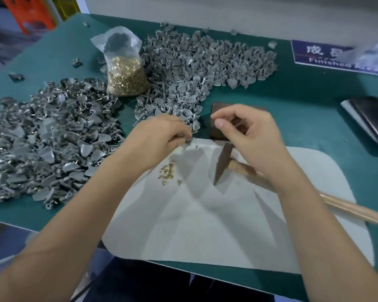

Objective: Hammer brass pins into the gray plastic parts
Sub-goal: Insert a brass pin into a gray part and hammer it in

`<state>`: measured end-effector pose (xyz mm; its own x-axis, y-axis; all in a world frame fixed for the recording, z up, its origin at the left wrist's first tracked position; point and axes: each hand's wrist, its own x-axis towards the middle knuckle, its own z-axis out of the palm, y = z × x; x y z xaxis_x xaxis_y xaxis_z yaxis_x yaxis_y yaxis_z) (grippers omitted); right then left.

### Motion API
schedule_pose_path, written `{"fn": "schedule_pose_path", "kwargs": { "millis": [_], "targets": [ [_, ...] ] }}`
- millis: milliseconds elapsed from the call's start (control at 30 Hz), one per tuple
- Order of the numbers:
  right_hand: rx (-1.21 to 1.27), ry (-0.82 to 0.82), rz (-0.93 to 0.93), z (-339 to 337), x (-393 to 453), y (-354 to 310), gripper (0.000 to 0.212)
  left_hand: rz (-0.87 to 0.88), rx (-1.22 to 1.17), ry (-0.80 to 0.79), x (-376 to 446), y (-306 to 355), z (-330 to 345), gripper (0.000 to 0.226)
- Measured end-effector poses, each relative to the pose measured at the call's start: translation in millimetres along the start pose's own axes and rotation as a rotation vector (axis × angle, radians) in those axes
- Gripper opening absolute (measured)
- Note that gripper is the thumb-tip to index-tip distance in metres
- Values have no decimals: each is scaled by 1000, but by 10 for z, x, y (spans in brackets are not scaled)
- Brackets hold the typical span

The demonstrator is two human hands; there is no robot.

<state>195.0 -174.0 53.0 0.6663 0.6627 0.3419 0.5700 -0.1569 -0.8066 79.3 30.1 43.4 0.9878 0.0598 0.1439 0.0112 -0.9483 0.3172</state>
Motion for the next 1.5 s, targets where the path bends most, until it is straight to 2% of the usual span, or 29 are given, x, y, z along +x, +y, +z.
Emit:
{"fn": "schedule_pose_path", "kwargs": {
  "millis": [100,233,367,533,667,767,967,1267,1500],
  "targets": [
    [81,82,29,-108,40,51,14,23,-57,115,104,9,-79,16],
    [66,197,41,-267,74,125,11,-49,-353,252,380,216,-113,16],
    [93,304,80,-306,87,207,10,7,-432,196,720,432,42,17],
    [21,284,121,-246,103,322,7,81,-339,148,940,413,194,14],
    [-72,318,101,-178,120,342,8,115,-408,187,962,387,259,12],
    [-98,365,93,-177,111,359,9,101,-490,287,880,385,321,12],
    [-142,401,116,-201,123,398,7,-37,-644,371,779,352,398,12],
    [-147,446,21,-77,67,318,6,51,-576,371,764,382,461,16],
    [-227,316,9,-84,77,368,5,125,-426,364,816,348,445,15]
  ]
}}
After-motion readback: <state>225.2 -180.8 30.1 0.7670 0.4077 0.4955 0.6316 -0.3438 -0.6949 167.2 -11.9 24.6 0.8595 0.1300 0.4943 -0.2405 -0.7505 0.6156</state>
